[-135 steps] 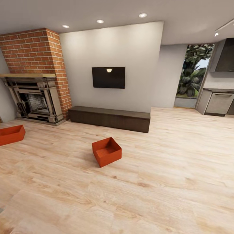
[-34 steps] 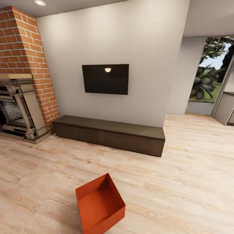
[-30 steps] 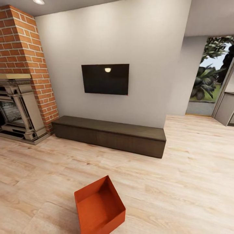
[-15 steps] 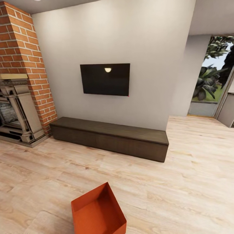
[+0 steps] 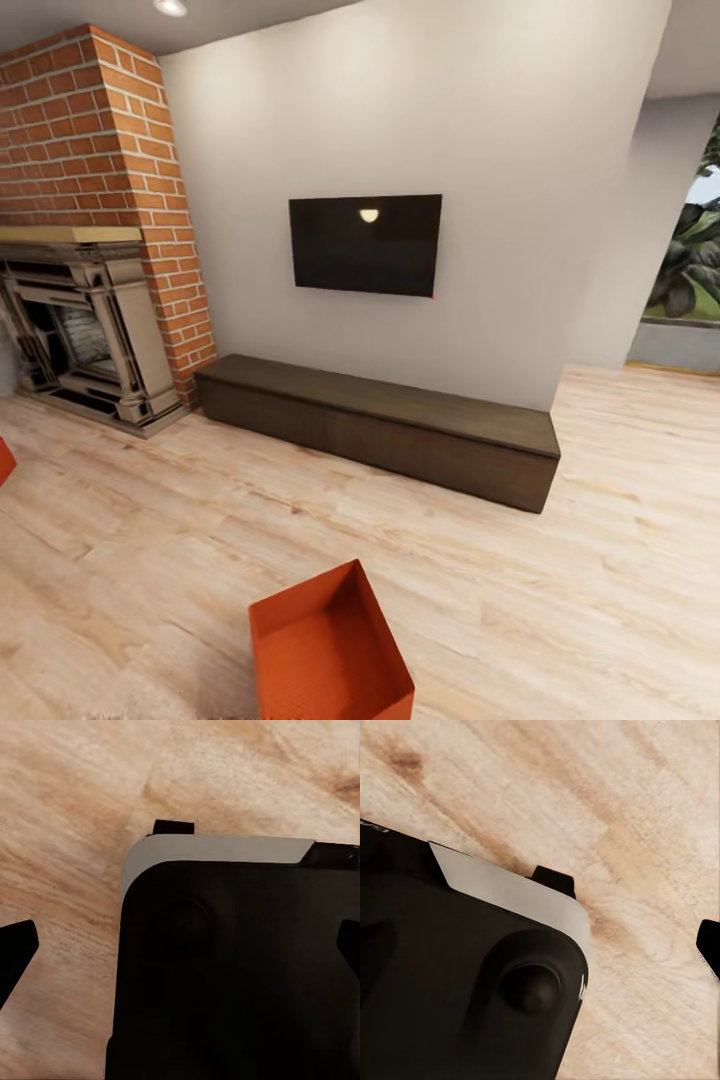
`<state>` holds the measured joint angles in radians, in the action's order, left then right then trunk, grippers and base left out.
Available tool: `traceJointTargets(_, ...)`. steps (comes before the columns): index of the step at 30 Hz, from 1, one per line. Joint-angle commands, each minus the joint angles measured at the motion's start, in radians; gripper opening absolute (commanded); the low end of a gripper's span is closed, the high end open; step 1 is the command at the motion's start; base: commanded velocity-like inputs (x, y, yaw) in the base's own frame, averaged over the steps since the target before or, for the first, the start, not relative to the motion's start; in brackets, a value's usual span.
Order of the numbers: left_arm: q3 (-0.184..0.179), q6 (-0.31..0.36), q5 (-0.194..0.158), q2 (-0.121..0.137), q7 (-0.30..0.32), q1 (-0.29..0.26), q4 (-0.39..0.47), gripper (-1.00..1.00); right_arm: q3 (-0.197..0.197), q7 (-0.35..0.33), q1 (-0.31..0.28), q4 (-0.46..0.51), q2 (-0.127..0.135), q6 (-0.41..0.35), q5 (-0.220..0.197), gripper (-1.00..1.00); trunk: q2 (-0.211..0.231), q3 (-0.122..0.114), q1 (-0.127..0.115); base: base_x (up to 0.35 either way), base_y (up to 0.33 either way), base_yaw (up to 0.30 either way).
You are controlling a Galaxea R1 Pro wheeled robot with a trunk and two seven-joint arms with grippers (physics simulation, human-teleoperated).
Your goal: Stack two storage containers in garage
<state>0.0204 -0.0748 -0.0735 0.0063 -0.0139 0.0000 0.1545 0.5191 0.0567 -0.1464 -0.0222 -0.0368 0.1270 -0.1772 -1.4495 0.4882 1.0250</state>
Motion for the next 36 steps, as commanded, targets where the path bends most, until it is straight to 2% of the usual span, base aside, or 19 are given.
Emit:
traceJointTargets(1,0.001,-0.002,-0.008,0.000,0.000,0.000,0.000,1.00,0.009,0.002,-0.001,-0.002,-0.001,0.005,-0.010,1.00,0.000,0.001,0.000,0.000,0.000,0.269)
traceJointTargets(17,0.002,0.000,-0.008,-0.003,0.000,0.000,0.000,1.00,0.009,0.002,-0.001,-0.002,0.000,0.003,-0.010,1.00,0.000,0.001,0.000,0.003,-0.004,0.260)
traceJointTargets(36,0.001,0.003,-0.009,-0.002,0.000,0.000,0.000,1.00,0.009,0.002,-0.001,-0.002,-0.001,0.003,-0.009,1.00,0.000,0.001,0.000,0.119,-0.245,0.013)
